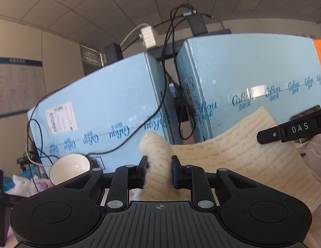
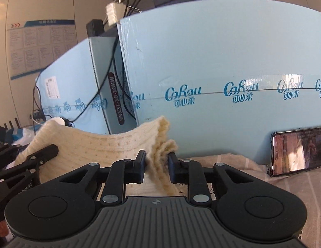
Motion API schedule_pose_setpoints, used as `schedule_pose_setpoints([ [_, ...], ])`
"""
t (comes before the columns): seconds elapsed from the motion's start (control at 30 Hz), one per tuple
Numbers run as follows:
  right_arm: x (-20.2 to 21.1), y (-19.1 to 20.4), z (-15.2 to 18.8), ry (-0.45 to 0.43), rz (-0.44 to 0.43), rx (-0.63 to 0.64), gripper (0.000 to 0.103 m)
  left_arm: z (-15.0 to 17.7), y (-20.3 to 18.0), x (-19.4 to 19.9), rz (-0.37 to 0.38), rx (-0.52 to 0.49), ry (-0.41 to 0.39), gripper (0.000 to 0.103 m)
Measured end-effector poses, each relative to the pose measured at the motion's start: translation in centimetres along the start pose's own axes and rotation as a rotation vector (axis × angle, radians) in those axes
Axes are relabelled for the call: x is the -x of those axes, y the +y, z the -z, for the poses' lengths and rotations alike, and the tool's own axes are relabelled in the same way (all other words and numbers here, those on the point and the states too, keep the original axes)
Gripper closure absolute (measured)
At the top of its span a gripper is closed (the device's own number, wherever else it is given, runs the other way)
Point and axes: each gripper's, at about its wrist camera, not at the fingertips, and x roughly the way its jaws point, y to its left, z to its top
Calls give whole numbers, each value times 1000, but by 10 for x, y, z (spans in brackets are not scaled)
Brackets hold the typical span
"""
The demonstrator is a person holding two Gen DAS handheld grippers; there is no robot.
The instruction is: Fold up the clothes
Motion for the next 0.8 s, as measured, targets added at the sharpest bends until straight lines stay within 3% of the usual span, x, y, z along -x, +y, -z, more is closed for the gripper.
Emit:
schedule_pose_setpoints([
  [0.2, 73, -22, -26, -119, -78, -136, 84, -30, -11, 36, 45, 92, -156, 84],
  [0.37, 139, -61, -39, -194, -31, -154, 84, -55, -47, 59, 231, 168, -195, 84],
  [0.6, 204, -149, -23, -200, 207, -185, 84, -72, -138, 38, 528, 193, -88, 84],
  [0.67, 220, -174, -11, -189, 268, -194, 84, -66, -158, 30, 580, 180, -31, 84],
  [0.8, 234, -217, 13, -89, 345, -251, 84, -52, -198, 14, 679, 148, 83, 84],
])
